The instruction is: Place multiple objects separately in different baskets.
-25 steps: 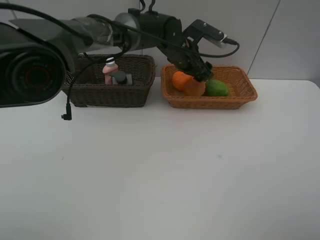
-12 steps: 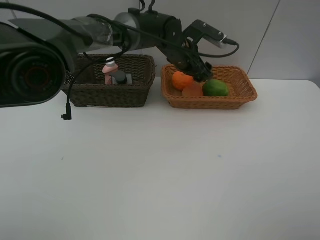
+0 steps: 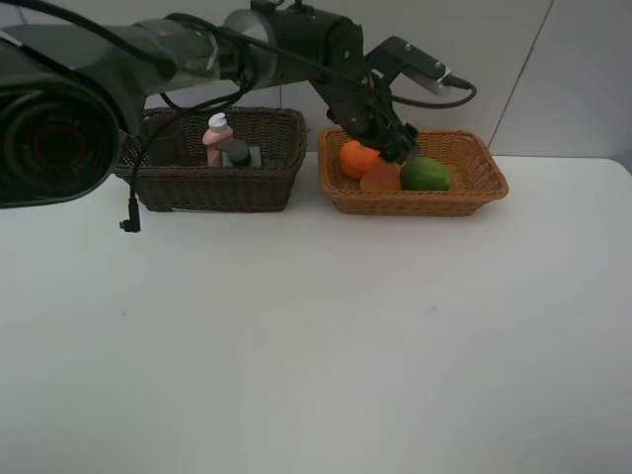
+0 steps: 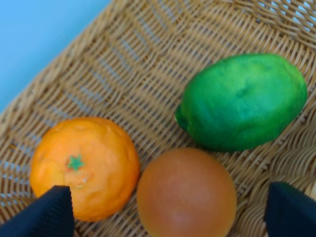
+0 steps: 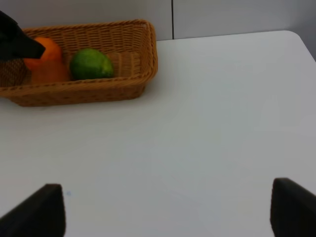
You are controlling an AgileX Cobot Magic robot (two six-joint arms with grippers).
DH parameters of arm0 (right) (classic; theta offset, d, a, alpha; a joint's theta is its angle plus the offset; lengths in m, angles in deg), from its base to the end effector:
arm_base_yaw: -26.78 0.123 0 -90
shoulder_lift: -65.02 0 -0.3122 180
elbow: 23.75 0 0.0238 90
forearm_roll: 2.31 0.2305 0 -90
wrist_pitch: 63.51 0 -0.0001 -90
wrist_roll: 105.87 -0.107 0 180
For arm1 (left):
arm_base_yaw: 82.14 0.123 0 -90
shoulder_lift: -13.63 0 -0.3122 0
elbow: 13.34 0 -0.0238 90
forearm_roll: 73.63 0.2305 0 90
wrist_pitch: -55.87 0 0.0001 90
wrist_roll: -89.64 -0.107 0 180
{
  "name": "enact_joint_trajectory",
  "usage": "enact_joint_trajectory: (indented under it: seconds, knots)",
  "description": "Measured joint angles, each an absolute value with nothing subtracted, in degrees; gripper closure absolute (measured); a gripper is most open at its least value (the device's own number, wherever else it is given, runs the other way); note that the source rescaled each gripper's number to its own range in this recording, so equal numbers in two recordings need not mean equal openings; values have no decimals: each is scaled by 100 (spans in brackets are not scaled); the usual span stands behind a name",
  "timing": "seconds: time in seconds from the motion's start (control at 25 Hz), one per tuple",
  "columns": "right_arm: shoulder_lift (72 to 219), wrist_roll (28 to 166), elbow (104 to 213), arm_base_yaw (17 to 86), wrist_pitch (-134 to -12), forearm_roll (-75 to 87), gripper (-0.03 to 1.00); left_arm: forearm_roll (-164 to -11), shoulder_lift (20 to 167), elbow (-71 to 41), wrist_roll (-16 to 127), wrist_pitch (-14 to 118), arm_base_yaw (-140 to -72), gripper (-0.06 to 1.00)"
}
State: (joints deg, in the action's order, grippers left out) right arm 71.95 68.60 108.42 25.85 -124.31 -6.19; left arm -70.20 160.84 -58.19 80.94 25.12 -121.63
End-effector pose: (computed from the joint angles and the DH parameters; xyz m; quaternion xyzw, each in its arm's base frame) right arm -0.0391 -0.0057 0.2670 0.0494 0.8441 -0.0124 0.5338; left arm 0.4426 -0.3604 0.1929 0.3904 0.8300 -0.0822 0.3899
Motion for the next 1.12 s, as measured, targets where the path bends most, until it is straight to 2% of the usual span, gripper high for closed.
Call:
enact_joint_trajectory:
  seconds: [0.48, 1.12]
  knots:
    - [7195, 6860, 10842, 2585, -12431, -619, 13, -6840, 15968, -5837, 8094, 1820, -12163, -5]
    - [7195, 6860, 10842, 2585, -12431, -619, 13, -6708, 14760, -5837, 8112, -492, -12163, -6]
